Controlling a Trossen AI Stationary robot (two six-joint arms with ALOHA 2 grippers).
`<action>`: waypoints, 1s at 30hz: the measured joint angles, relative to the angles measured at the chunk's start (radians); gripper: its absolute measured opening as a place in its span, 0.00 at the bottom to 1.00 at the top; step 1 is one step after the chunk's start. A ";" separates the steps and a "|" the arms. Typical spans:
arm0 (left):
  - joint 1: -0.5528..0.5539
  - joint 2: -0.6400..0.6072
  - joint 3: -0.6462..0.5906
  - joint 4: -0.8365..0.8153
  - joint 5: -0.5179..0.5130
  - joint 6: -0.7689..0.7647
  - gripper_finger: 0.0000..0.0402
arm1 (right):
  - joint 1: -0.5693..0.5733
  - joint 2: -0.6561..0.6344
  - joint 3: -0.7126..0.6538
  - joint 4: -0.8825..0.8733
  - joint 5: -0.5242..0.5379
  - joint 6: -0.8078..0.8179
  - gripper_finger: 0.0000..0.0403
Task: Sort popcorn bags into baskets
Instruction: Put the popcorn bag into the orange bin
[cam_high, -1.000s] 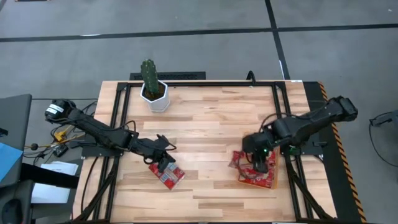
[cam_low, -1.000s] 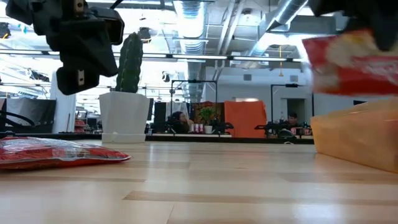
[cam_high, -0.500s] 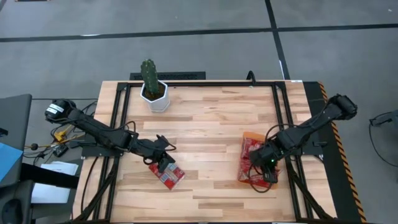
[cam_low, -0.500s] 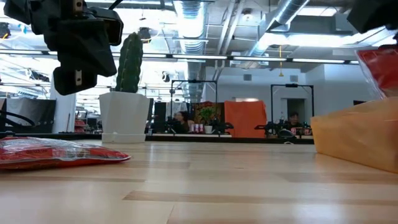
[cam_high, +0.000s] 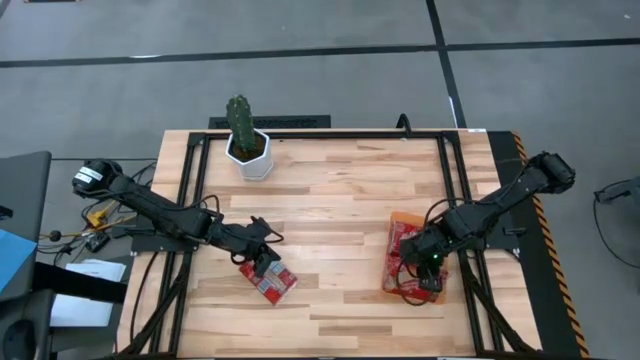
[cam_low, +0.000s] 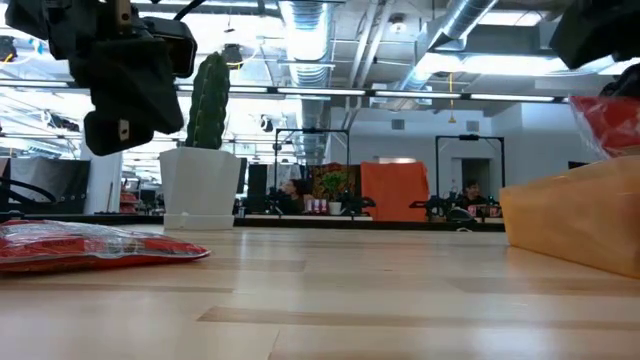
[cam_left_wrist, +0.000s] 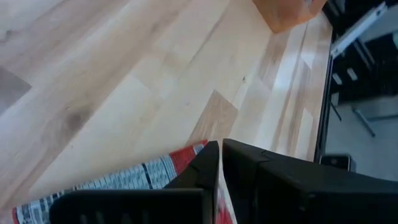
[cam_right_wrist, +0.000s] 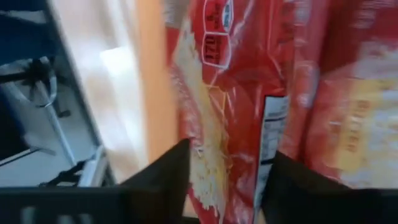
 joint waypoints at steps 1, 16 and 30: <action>0.000 0.000 0.000 -0.004 0.016 0.005 0.03 | -0.006 0.000 0.000 -0.013 0.012 0.000 0.46; -0.125 0.000 0.001 -0.109 0.066 -0.015 0.00 | -0.121 0.000 0.049 0.028 0.176 -0.025 0.53; -0.471 0.115 -0.016 -0.328 -0.419 -0.439 0.00 | -0.135 0.041 0.076 0.475 0.371 0.024 0.49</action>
